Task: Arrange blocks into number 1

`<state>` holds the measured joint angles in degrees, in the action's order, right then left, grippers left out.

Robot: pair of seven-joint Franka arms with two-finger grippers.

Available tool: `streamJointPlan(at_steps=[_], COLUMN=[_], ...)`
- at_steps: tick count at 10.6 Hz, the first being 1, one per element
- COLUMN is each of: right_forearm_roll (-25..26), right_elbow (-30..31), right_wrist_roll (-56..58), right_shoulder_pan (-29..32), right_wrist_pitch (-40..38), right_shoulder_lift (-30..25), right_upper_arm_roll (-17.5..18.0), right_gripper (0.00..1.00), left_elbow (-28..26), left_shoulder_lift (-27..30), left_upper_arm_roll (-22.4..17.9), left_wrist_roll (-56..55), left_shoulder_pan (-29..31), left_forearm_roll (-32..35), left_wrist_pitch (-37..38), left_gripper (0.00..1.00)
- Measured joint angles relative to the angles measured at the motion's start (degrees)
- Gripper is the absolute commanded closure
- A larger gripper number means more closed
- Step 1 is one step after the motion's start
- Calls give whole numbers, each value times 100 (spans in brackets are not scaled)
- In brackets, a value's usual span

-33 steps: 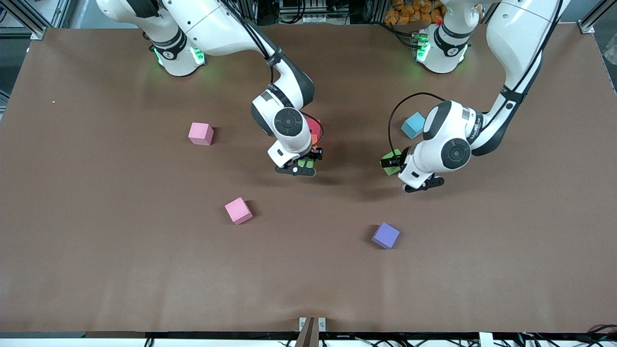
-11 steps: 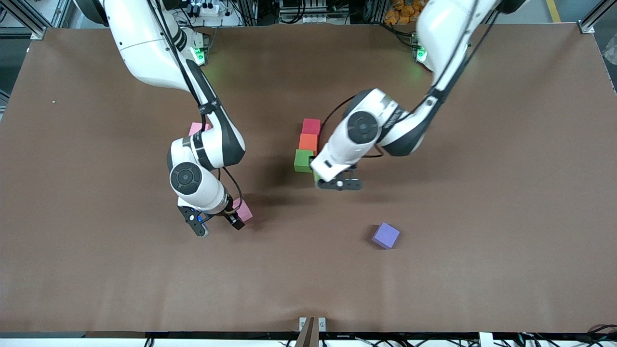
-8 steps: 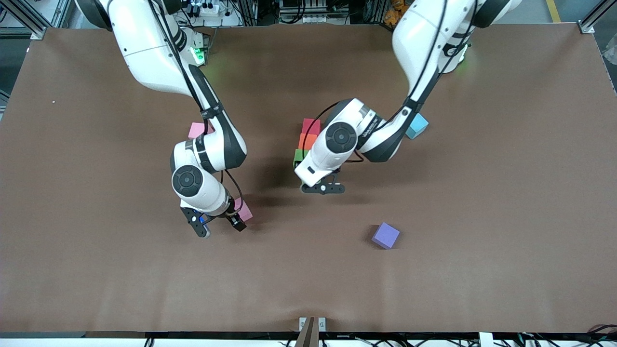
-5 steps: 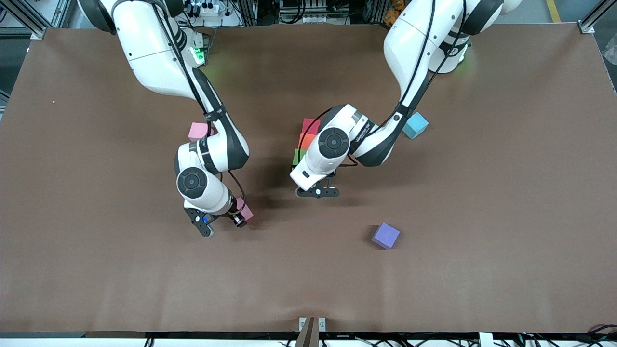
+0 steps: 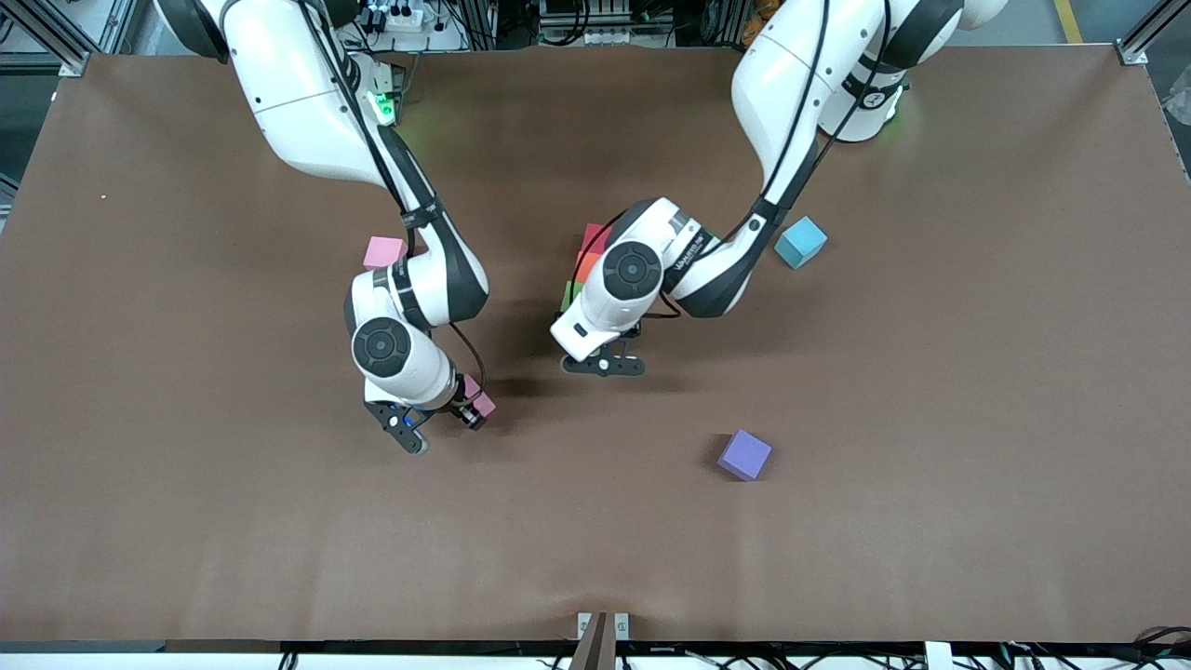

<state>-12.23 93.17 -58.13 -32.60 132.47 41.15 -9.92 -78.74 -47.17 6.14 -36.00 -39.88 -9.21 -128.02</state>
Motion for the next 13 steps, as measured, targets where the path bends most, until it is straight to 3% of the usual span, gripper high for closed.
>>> streamJointPlan(at_steps=[5, 13], right_forearm_roll=[-3, -7], right_elbow=[552, 558], right_wrist_roll=[209, 237], right_shoulder_pan=[22, 173], right_wrist_pitch=[-230, -257], right_shoulder_lift=[-630, -754], right_upper_arm_roll=[-30, -46], right_gripper=[100, 100], left_elbow=[36, 214], left_shoulder_lift=[-67, -220], left_upper_arm_roll=[-155, -197], left_wrist_roll=[530, 759], left_shoulder_pan=[-191, -290], left_forearm_roll=[0, 0], left_wrist_pitch=[-132, -287], left_gripper=[100, 100])
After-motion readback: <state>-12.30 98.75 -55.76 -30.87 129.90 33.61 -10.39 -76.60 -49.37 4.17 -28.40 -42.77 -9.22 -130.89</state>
